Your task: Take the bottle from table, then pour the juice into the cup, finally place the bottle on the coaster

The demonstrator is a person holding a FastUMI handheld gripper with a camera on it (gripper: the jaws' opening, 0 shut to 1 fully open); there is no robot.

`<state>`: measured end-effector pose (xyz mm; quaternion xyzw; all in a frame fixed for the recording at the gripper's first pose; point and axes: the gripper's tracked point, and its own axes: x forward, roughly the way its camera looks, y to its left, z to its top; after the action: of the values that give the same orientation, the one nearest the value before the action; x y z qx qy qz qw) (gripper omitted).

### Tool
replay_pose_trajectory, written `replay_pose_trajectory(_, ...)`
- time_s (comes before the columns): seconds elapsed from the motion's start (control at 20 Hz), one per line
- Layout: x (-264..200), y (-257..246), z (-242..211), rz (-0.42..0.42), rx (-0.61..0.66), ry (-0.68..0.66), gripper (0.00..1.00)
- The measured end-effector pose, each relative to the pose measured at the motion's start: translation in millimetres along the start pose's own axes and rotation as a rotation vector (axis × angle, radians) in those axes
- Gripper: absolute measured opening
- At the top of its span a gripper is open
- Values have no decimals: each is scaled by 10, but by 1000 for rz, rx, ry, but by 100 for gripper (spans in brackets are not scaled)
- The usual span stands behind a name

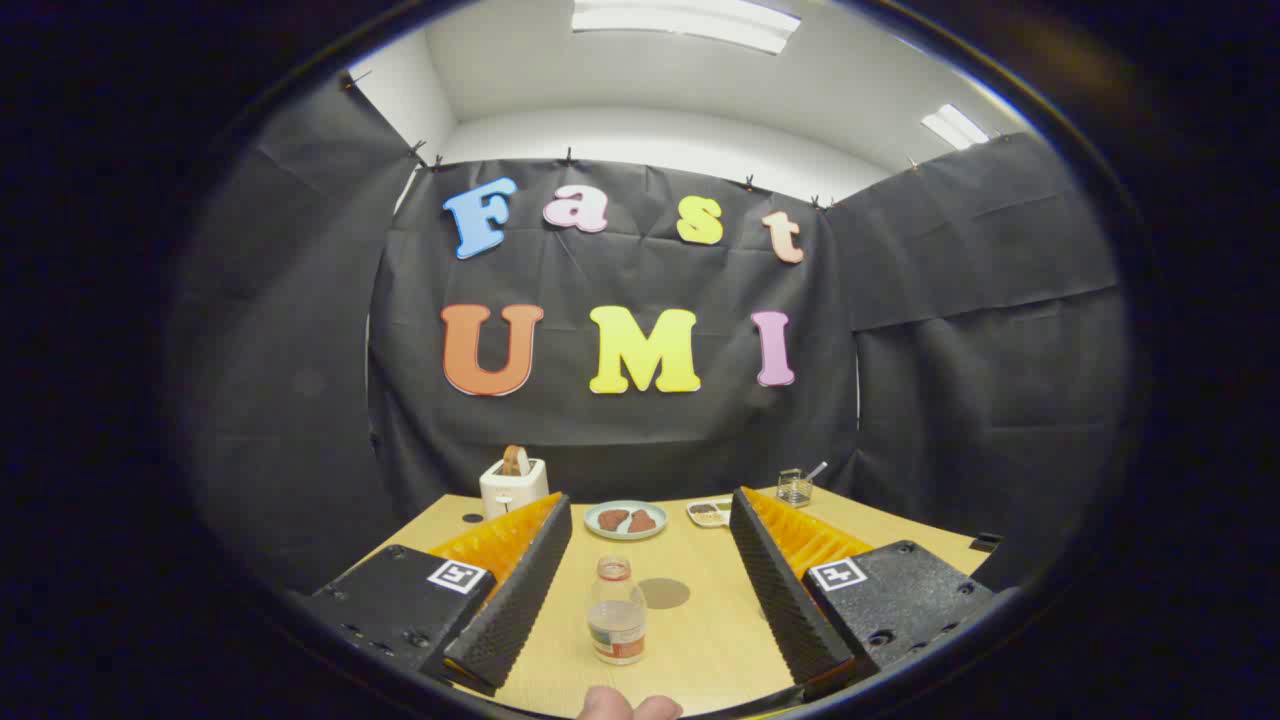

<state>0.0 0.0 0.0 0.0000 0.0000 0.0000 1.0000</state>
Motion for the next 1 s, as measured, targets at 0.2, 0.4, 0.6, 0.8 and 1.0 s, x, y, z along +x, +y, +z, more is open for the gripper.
replay_pose_trajectory(0.2, 6, 1, -9, -12, -16, 2, 100)
replay_pose_trajectory(0.4, -14, 61, 110, 2, -23, -17, 100)
replay_pose_trajectory(0.6, -15, 104, 194, 33, -36, -25, 100)
replay_pose_trajectory(0.8, -64, 94, 221, 71, -42, -30, 100)
replay_pose_trajectory(1.0, -71, 22, 261, 102, -30, -28, 100)
